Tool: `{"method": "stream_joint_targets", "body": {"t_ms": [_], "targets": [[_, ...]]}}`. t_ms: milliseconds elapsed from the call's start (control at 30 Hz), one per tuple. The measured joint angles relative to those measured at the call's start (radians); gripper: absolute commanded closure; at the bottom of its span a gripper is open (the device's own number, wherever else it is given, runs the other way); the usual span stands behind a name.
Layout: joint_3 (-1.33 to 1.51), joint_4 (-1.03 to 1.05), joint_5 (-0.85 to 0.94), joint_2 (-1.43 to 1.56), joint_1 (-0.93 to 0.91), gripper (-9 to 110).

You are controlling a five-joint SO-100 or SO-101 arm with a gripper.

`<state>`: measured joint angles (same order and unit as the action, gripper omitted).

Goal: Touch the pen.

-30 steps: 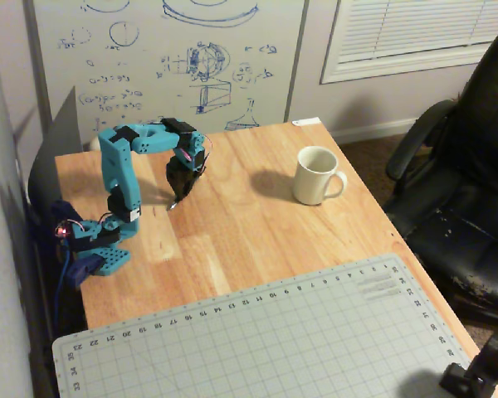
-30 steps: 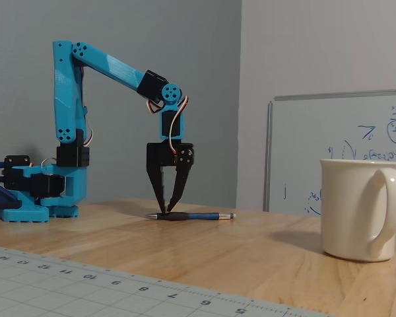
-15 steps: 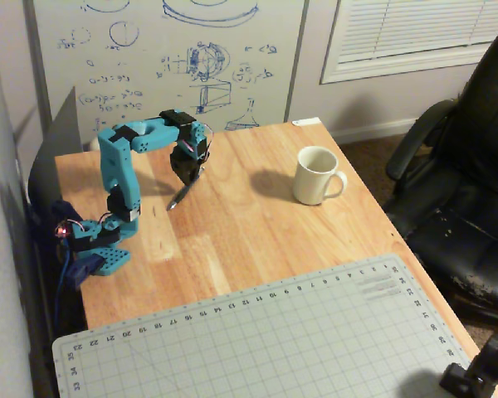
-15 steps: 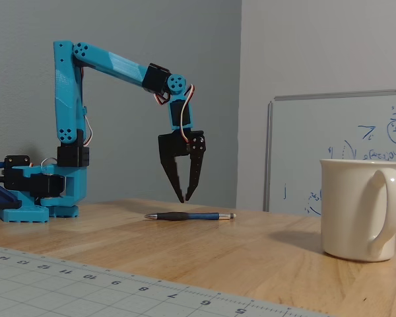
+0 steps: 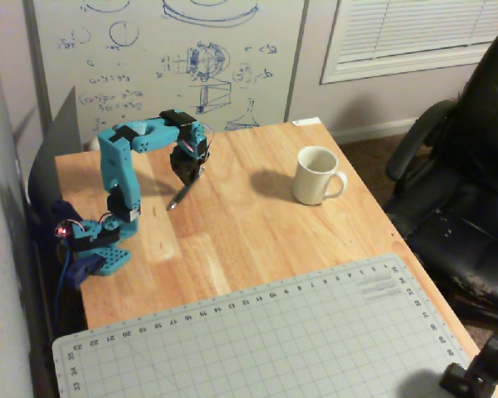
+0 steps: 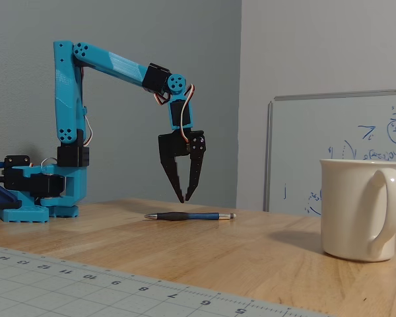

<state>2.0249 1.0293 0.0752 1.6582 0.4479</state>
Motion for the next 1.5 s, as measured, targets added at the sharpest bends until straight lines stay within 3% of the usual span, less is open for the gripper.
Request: {"method": "stream_joint_targets", "body": {"t_ms": [1500], "targets": [[0.046,-0.002,0.000,-0.086,-0.003,101]]}}
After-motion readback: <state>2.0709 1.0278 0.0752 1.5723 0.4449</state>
